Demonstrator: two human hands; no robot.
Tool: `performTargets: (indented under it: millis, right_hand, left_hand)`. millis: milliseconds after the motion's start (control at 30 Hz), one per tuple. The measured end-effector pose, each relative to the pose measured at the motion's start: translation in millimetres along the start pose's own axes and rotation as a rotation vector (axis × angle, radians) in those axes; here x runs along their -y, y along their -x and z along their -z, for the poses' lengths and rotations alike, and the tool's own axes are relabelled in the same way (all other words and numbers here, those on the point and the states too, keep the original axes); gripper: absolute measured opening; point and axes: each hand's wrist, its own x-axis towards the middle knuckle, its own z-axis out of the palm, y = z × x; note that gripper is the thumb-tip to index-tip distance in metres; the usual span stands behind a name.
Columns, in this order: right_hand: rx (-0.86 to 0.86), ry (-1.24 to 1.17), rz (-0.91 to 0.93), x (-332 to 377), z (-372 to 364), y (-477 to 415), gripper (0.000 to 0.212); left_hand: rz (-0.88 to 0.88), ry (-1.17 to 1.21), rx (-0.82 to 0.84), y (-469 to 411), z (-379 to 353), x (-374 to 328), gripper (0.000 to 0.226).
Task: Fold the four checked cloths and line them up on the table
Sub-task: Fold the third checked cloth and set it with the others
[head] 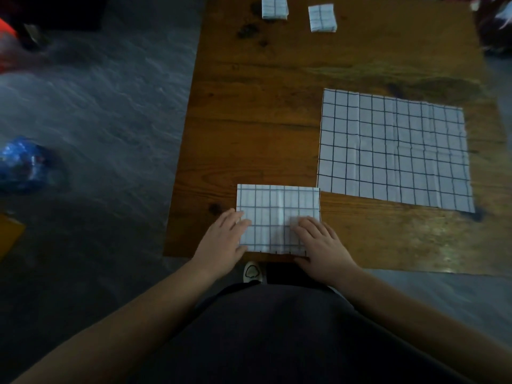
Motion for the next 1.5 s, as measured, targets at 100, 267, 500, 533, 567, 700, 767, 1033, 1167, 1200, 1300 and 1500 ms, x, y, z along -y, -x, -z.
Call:
performTargets:
  millis: [100, 267, 500, 533, 567, 700, 767, 1033, 1167, 1200, 1300, 1500]
  right_hand:
    - [-0.051, -0.019, -0.006, -0.6, -10.7, 12.3, 0.065]
    - [-0.084, -0.031, -0.075, -2.4, -21.6, 26.4, 0.046]
    - [-0.159, -0.022, -0.084, 4.1, -32.8, 32.0, 0.030]
    - [-0.165, -0.017, -0.091, 4.0, -33.7, 33.3, 0.029]
    - [-0.173, -0.010, -0.094, 3.6, -34.3, 34.6, 0.029]
    - [-0.200, 0.002, -0.106, 2.5, -33.7, 39.9, 0.031]
    - [-0.198, 0.010, -0.114, 0.2, -33.3, 40.9, 0.031]
    - [-0.191, -0.015, -0.075, -9.3, -30.7, 43.7, 0.016]
    - [-0.248, -0.089, -0.102, -0.4, -12.1, 30.4, 0.019]
    - [-0.248, -0.097, -0.094, 4.2, -5.9, 20.7, 0.026]
    - [-0.168, -0.069, -0.094, 21.5, 10.3, -19.2, 0.052]
    - [-0.056, -0.027, -0.179, 44.0, 20.2, -79.9, 0.068]
  left_hand:
    - [-0.108, -0.043, 0.085, 9.6, -12.4, 3.3, 0.057]
    - [-0.130, -0.049, 0.087, 17.1, -18.1, 8.2, 0.045]
    - [-0.182, 0.022, -0.004, 20.4, -22.3, 16.7, 0.025]
    - [-0.179, 0.029, -0.019, 20.9, -22.6, 18.1, 0.023]
    - [-0.178, 0.029, -0.035, 21.0, -22.9, 19.6, 0.021]
    - [-0.189, 0.009, -0.062, 22.2, -23.8, 22.9, 0.021]
    - [-0.203, 0.012, -0.067, 22.6, -24.1, 24.2, 0.021]
    - [-0.261, 0.062, -0.024, 24.2, -21.1, 36.2, 0.023]
    - [-0.225, 0.110, -0.044, 17.4, -8.9, 31.3, 0.033]
    - [-0.211, 0.119, -0.051, 10.3, -3.4, 24.4, 0.036]
    - [-0.147, 0.064, -0.040, -25.2, 12.2, -7.5, 0.051]
    - [0.020, -0.163, 0.130, -86.2, 5.8, -45.0, 0.069]
